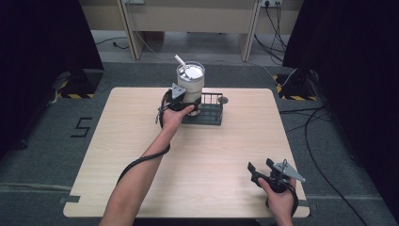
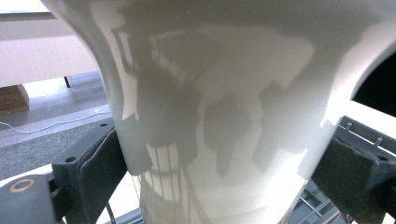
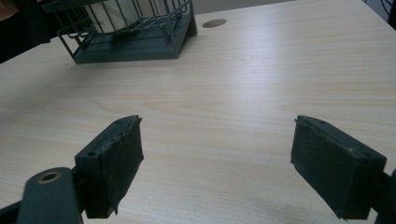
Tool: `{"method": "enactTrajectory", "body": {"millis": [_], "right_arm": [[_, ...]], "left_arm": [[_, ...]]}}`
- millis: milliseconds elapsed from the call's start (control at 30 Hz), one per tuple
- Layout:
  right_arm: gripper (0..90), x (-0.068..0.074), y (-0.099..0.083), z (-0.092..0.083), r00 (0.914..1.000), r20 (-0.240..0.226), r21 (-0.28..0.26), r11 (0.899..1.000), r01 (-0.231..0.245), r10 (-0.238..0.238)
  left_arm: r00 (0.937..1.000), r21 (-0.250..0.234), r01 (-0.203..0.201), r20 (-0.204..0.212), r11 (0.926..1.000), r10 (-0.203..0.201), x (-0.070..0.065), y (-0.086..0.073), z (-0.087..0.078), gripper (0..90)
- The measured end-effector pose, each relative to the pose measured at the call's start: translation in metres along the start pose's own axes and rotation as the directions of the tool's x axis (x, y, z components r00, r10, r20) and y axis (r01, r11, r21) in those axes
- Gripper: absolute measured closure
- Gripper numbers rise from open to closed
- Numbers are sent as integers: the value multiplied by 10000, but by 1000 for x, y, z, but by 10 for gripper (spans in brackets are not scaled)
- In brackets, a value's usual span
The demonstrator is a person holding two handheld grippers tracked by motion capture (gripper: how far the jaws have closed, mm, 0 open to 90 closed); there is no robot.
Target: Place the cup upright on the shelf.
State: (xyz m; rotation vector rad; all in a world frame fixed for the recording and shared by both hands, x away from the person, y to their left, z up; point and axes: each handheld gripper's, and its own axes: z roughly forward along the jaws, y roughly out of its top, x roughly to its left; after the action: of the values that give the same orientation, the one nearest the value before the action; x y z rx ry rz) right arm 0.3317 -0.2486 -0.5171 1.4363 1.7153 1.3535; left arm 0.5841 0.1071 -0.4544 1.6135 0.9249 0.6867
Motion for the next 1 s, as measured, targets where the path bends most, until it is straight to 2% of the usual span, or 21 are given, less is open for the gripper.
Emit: {"method": "enactTrajectory", "body": {"millis": [433,1000], "right_arm": [[172,0,0,0,10000,11,10,10000,7,-7],[172,3,0,0,10000,14,82,9999,-71,71]], "left_arm": [[9999,-91,-116,-3,9999,116,-1,3,-10,101],[9981,-96,-569,227,9983,571,0,6,-38,138]]}}
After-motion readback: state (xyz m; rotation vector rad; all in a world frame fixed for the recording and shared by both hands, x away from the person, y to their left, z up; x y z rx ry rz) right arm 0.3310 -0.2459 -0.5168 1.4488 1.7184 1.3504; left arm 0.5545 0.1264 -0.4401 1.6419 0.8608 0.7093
